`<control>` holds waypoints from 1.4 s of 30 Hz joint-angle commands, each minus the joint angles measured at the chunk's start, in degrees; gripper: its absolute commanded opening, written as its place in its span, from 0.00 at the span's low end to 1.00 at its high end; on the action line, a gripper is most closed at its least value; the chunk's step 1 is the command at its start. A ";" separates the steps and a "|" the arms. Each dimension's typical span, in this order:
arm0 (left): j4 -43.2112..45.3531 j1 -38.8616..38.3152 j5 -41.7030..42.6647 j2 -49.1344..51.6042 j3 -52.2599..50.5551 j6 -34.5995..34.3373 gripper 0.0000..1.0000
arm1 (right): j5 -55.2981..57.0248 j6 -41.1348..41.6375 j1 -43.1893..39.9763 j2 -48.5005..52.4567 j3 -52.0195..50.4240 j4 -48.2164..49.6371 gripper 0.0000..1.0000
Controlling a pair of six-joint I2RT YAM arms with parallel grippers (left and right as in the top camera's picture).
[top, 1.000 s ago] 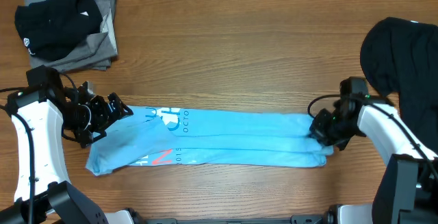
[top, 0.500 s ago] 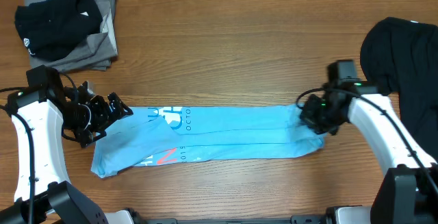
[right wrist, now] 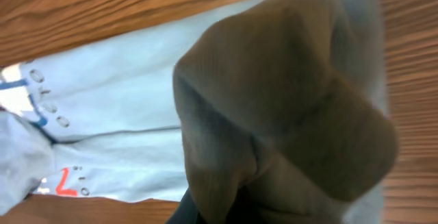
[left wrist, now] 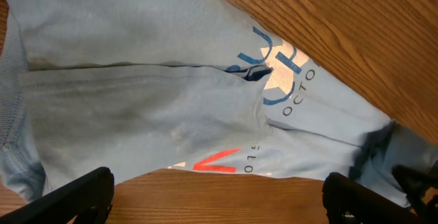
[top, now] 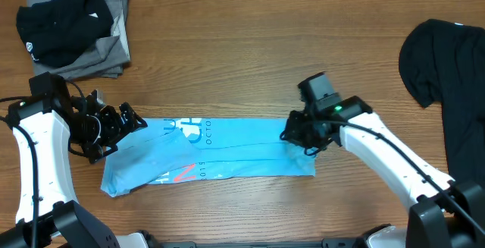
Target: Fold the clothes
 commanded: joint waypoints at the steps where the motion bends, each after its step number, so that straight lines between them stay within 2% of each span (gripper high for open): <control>1: -0.04 0.26 0.44 -0.66 0.92 -0.17 1.00 | -0.46 3.39 2.32 -1.31 1.57 1.40 0.04; 12: -0.20 0.26 0.44 -0.66 0.92 -0.17 1.00 | -1.99 5.95 4.66 -1.01 1.53 4.68 0.04; 13: -0.24 0.26 0.44 -0.66 0.92 -0.17 1.00 | -2.03 6.16 5.57 -0.74 1.53 5.73 0.06; 15: -0.37 0.26 0.44 -0.66 0.92 -0.17 1.00 | -2.21 6.19 6.69 -0.13 1.53 6.67 0.24; 22: -0.42 0.26 0.44 -0.66 0.92 -0.17 1.00 | -2.38 8.79 10.80 1.62 1.53 9.60 0.24; 24: -0.42 0.26 0.44 -0.66 0.92 -0.17 1.00 | -2.40 9.14 11.91 1.66 1.53 10.75 0.29; 28: -0.81 0.26 0.44 -0.66 0.92 -0.17 1.00 | -2.16 8.98 12.76 1.64 1.53 11.39 0.52; 34: -1.11 0.26 0.46 -0.66 0.92 -0.17 1.00 | -2.19 4.68 7.93 1.62 3.98 4.90 0.55; 37: -1.05 0.26 0.46 -0.66 0.92 -0.17 1.00 | -2.21 0.94 4.39 1.62 4.96 2.75 0.61; 39: -1.03 0.26 0.46 -0.66 0.92 -0.17 1.00 | -2.19 -0.17 2.64 1.64 4.94 2.82 0.59; 42: -1.05 0.26 0.46 -0.66 0.92 -0.17 1.00 | -2.86 -0.17 1.11 1.66 4.85 3.06 0.37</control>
